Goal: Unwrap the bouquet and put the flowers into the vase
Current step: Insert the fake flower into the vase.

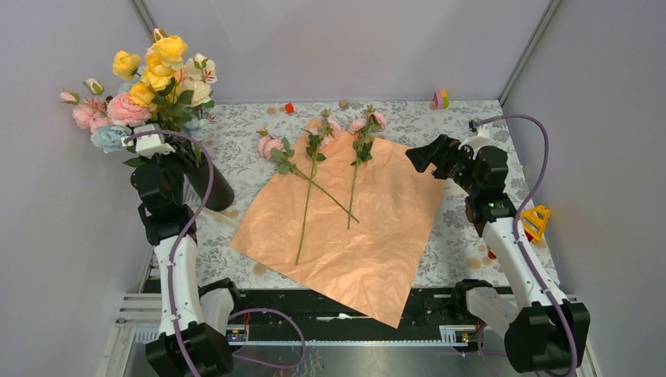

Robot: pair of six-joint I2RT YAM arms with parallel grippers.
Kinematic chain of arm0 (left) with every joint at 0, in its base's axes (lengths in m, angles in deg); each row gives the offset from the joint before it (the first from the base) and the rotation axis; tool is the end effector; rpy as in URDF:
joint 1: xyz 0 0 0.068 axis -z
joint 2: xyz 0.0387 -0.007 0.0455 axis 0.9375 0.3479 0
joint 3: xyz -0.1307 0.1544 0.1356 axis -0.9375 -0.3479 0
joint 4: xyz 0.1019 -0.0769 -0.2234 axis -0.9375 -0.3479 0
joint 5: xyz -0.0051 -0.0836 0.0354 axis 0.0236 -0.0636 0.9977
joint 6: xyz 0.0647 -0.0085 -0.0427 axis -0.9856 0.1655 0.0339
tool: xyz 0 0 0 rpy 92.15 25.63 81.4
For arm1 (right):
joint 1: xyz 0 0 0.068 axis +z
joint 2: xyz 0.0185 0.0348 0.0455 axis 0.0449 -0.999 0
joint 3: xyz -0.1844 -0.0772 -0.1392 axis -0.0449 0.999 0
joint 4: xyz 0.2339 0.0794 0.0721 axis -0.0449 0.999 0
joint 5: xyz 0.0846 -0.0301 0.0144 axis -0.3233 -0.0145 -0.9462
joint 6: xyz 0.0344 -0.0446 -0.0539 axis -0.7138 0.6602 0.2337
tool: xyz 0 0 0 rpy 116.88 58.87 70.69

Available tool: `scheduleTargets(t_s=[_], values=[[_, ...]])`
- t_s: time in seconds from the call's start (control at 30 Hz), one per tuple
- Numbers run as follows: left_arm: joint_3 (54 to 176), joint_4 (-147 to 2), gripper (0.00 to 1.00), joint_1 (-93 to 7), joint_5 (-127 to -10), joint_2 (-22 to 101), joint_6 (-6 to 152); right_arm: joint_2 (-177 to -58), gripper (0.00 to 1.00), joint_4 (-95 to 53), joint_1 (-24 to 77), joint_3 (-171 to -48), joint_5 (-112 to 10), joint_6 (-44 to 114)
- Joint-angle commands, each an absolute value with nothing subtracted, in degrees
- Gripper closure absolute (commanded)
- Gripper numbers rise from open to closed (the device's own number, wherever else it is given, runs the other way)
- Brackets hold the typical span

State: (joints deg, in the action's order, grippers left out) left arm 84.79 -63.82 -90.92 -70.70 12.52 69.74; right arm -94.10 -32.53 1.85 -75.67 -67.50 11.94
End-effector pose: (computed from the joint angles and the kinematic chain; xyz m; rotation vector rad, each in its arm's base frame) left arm 0.2359 0.0785 0.3326 -0.2401 1.4733 0.0379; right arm 0.2741 0.0481 0.2928 0.0502 1.7076 0.7895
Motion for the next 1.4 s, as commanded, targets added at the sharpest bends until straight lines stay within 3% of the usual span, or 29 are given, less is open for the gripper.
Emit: scheduleTargets(t_s=[0.0,0.23,0.33,0.77,0.9,1.07,1.37], values=[[89.2,-65.0,0.66,-91.3,-72.1,12.4,71.8,-94.8,0.0,-35.3,1.6,-75.9,-70.2,11.7],[90.0,-65.8,0.52,-91.2,-72.8,10.8,72.9,-95.1,0.0,-35.5,1.6,-76.3,-71.9,11.6],[90.7,-66.3,0.51,-91.3,-72.0,10.6,72.8,-95.1,0.0,-35.6,1.6,-76.1,-72.5,11.6],[91.4,-63.9,0.73,-91.2,-73.1,12.0,71.8,-95.1,0.01,-36.0,1.6,-74.7,-74.1,11.5],[89.0,-62.5,0.88,-91.2,-73.5,12.7,71.0,-95.8,0.01,-36.6,1.6,-74.4,-74.8,11.8],[84.1,-61.2,1.0,-91.3,-74.1,12.7,70.1,-97.5,0.01,-39.4,1.6,-74.0,-76.5,10.4],[80.6,-63.1,1.0,-91.2,-75.0,11.6,71.7,-98.7,0.01,-44.4,1.6,-72.5,-78.0,8.5]])
